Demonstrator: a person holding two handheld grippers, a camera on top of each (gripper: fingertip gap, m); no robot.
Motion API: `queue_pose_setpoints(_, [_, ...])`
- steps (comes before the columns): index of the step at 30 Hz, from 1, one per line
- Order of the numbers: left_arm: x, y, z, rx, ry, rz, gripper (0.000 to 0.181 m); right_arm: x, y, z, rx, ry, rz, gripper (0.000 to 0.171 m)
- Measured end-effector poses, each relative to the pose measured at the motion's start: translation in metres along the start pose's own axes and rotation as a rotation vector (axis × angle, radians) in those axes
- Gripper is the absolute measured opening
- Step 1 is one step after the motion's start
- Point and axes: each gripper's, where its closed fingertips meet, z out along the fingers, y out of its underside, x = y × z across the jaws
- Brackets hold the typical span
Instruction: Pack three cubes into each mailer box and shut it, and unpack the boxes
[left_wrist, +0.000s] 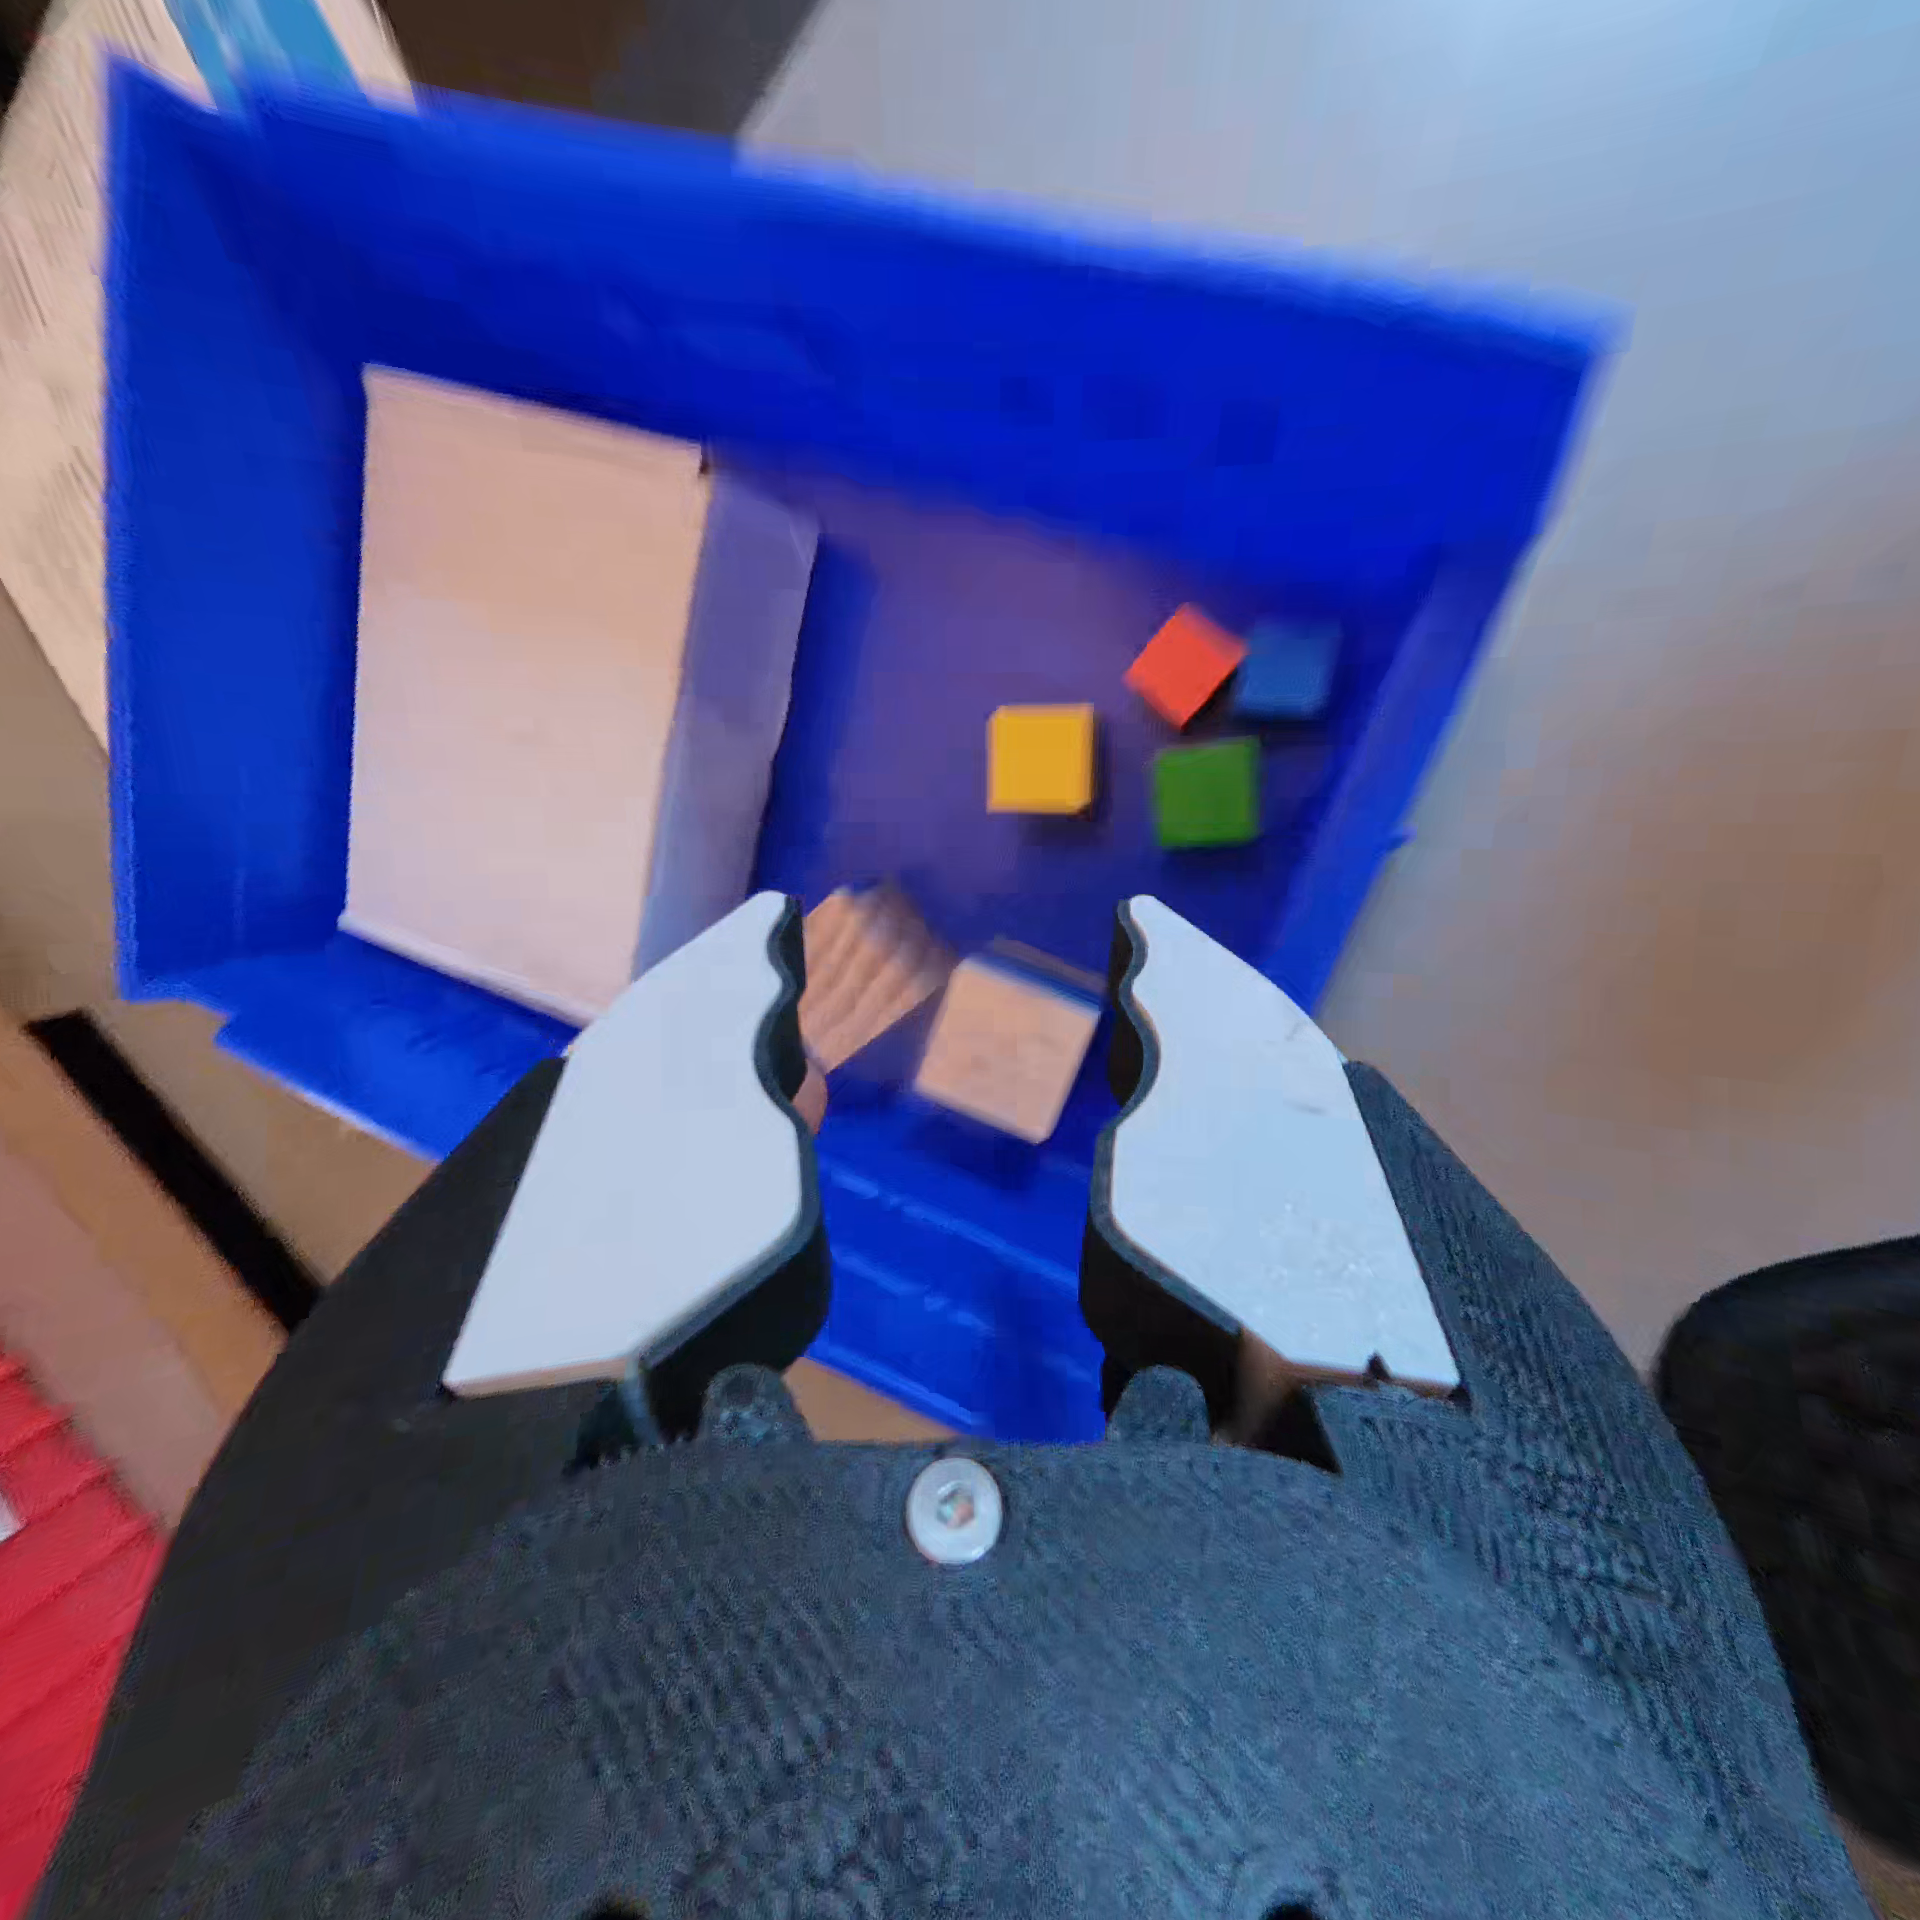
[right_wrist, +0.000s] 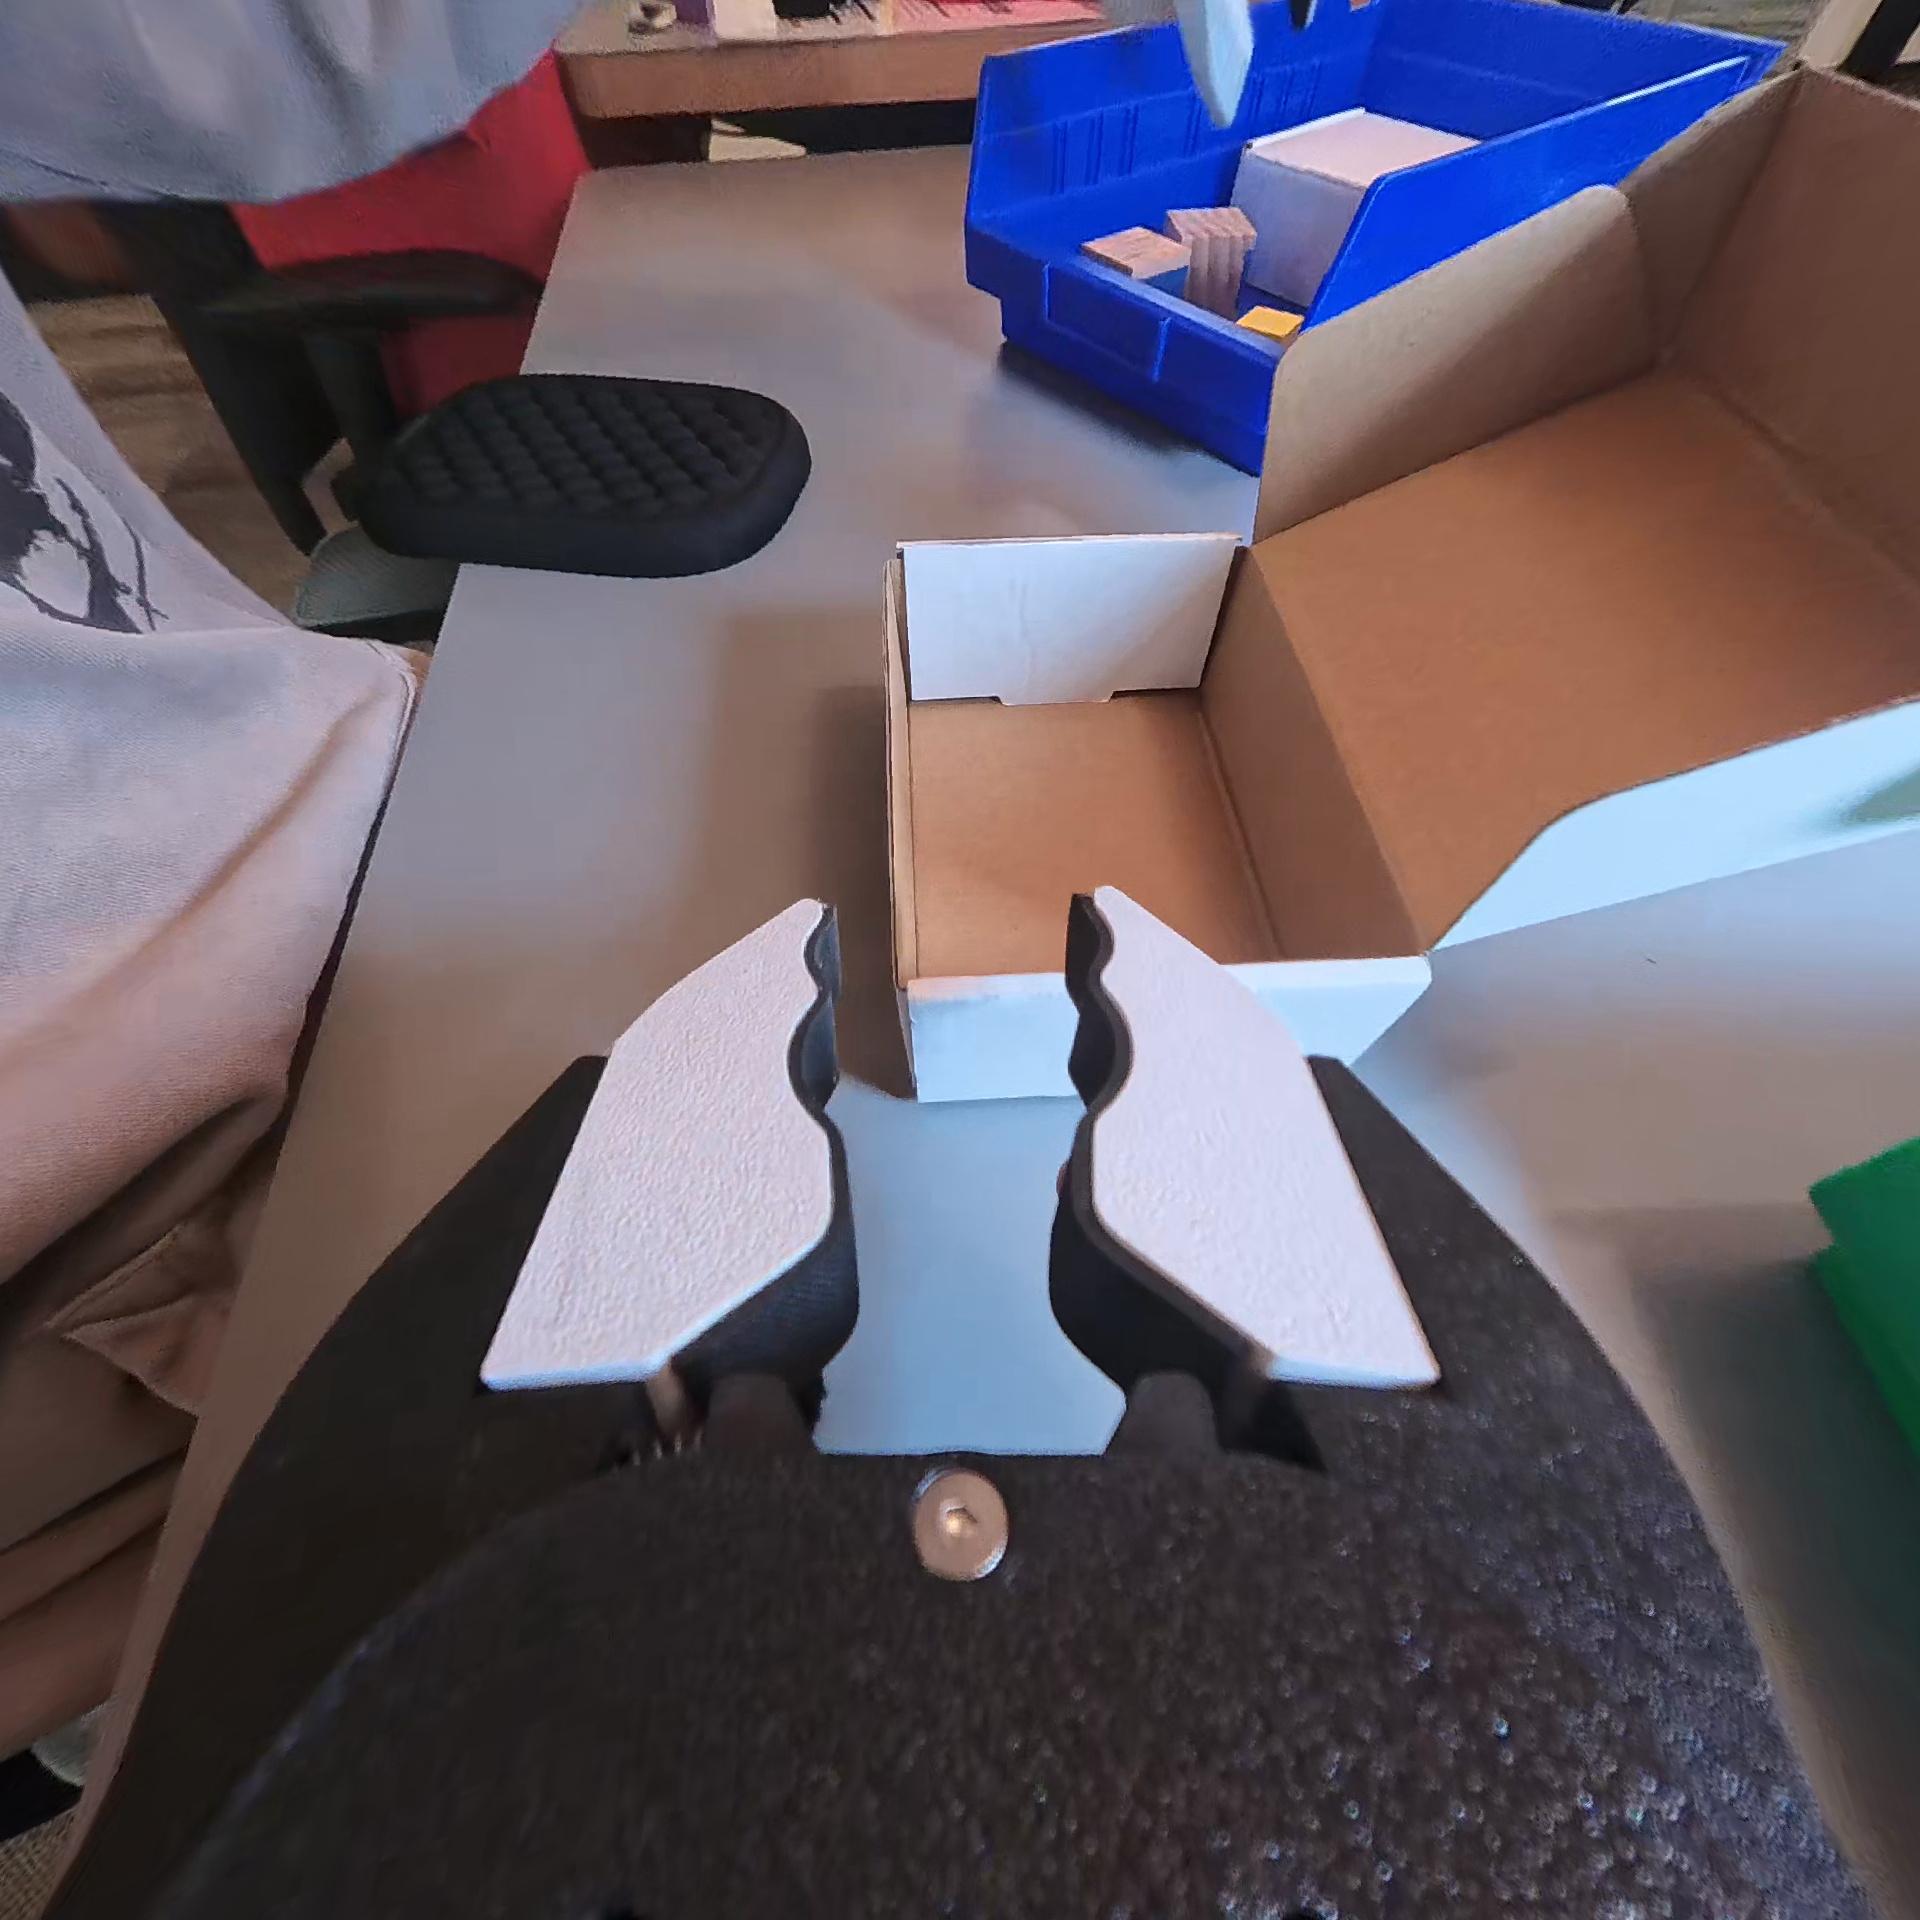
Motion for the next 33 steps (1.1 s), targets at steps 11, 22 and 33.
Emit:
queue_pose_setpoints(11, [-0.041, 0.061, 0.054, -0.507, 0.053, -0.176, 0.066, 0.000, 0.004, -0.001, -0.002, 0.016, -0.008, 0.040])
queue_pose_setpoints(22, [-0.032, 0.013, 0.050, -0.323, 0.020, -0.063, 0.045, 0.001, 0.007, 0.002, -0.015, 0.027, -0.012, 0.036])
queue_pose_setpoints(33, [0.202, -0.114, -0.053, 0.035, 0.184, 0.673, 0.044, -0.003, 0.011, 0.011, -0.064, 0.054, -0.076, 0.036])
